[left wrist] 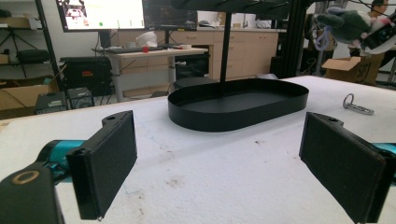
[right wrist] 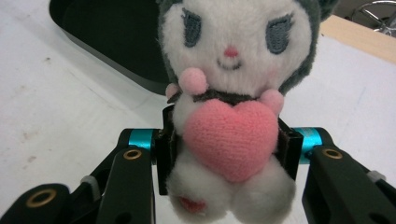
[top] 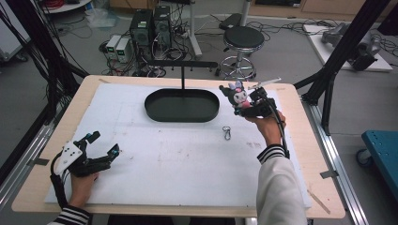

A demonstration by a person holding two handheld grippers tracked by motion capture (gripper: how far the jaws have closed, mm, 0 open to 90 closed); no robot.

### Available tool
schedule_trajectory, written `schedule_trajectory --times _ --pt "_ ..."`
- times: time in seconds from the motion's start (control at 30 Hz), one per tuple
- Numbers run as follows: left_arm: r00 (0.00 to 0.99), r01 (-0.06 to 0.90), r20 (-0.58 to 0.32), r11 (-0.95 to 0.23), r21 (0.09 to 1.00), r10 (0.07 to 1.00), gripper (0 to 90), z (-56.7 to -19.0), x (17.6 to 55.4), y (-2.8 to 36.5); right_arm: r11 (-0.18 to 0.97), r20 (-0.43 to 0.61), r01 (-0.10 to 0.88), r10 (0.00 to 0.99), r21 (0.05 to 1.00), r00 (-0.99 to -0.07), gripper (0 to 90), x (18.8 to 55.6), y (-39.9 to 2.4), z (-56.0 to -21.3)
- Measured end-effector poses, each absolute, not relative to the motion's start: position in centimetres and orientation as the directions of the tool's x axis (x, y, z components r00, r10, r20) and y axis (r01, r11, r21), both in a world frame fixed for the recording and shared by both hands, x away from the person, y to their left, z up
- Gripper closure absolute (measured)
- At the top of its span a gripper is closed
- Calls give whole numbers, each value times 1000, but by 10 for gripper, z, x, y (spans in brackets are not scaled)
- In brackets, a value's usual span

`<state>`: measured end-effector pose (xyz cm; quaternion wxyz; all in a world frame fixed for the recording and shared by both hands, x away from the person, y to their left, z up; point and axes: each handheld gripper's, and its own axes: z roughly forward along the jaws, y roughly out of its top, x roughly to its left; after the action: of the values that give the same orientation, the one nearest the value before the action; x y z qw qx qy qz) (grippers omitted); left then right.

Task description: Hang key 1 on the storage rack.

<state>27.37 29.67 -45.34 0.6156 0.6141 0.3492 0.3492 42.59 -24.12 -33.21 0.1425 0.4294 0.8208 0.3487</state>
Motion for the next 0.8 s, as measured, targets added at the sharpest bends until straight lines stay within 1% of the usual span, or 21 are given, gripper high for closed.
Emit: schedule_trajectory --times 0.1,0.27,0.3,0.5,0.8 --pt "512 1 -3 4 1000 859 116 -453 274 297 405 55 576 783 711 -619 547 427 -228 -320" --pt "512 2 -5 5 1000 859 116 -453 274 297 418 50 563 771 713 -635 547 429 -218 -309" --pt "512 2 -5 5 1000 859 116 -453 274 297 420 47 547 762 724 -646 547 431 -214 -302" --pt "512 2 -5 5 1000 859 116 -453 274 297 414 61 543 752 730 -656 547 436 -208 -293" --pt "512 2 -5 4 1000 859 116 -453 274 297 423 60 531 738 734 -672 547 437 -200 -289"
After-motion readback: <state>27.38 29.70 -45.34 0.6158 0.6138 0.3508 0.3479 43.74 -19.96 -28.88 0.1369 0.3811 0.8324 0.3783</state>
